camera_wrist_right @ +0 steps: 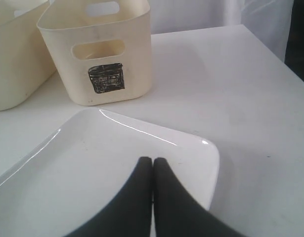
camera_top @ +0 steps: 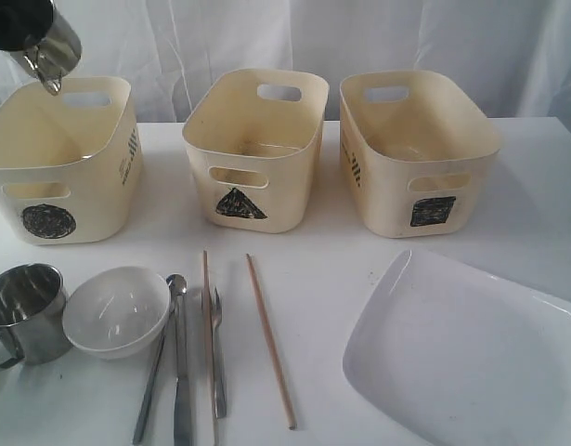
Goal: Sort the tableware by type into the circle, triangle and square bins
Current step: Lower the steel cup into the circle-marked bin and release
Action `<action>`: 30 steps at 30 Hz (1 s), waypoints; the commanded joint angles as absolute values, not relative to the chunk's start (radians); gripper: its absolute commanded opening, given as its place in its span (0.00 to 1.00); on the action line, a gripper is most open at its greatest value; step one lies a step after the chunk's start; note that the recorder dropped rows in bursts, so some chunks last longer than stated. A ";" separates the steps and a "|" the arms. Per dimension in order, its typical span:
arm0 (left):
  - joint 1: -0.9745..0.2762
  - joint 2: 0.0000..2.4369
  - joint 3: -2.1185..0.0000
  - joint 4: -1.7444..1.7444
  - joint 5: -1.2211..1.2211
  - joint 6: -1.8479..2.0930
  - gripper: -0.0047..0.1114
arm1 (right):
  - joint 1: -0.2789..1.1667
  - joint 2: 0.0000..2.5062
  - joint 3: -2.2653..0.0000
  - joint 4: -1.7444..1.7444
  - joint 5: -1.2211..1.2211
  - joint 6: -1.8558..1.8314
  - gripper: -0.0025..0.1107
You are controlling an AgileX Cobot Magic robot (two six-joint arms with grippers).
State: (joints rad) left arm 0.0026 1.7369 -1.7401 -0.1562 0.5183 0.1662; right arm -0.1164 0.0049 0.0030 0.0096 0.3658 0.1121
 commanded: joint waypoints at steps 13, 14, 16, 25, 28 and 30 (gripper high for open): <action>0.000 2.054 -1.787 -0.137 0.318 0.134 0.27 | -0.111 0.000 0.000 0.008 0.351 0.134 0.02; 0.000 2.054 -1.787 -0.137 0.332 0.134 0.43 | -0.111 0.000 0.000 0.008 0.351 0.134 0.02; 0.000 2.054 -1.787 -0.137 0.335 0.134 0.59 | -0.111 0.000 0.000 0.008 0.351 0.134 0.02; 0.000 1.875 -1.821 -0.137 0.373 0.134 0.70 | -0.111 0.000 0.000 0.008 0.351 0.134 0.02; 0.000 1.791 -1.838 -0.137 0.477 0.134 0.70 | -0.111 0.000 0.000 0.008 0.351 0.134 0.02; 0.000 1.729 -1.839 -0.137 0.573 0.134 0.70 | -0.111 0.000 0.000 0.008 0.351 0.134 0.02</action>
State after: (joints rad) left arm 0.0026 1.8156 -1.8292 -0.1304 0.4446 0.1394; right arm -0.1164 0.0049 0.0030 0.0096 0.3658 0.1288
